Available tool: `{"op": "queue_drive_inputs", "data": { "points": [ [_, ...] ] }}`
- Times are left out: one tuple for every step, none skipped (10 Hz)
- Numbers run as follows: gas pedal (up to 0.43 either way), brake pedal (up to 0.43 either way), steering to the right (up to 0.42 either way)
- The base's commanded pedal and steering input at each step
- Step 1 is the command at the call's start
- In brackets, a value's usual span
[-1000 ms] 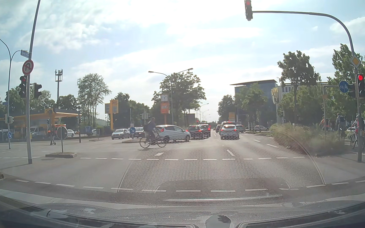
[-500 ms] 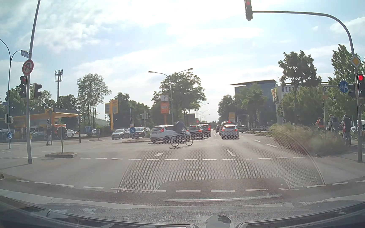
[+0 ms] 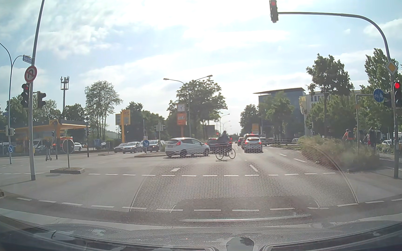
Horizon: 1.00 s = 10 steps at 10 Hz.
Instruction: Follow the waypoints while adhering to traffic rules and regulations
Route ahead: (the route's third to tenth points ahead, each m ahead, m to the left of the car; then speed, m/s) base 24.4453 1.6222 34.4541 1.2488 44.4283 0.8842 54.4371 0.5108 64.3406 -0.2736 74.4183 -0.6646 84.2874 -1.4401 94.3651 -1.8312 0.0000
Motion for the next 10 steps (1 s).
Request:
{"op": "queue_drive_inputs", "data": {
  "points": [
    [0.0,0.213,-0.009],
    [0.0,0.213,-0.009],
    [0.0,0.213,-0.009],
    [0.0,0.213,-0.009],
    [0.0,0.213,-0.009],
    [0.0,0.213,-0.009],
    [0.0,0.213,-0.009],
    [0.0,0.213,-0.009],
    [0.0,0.213,-0.009],
    [0.0,0.213,-0.009]
  ]
}}
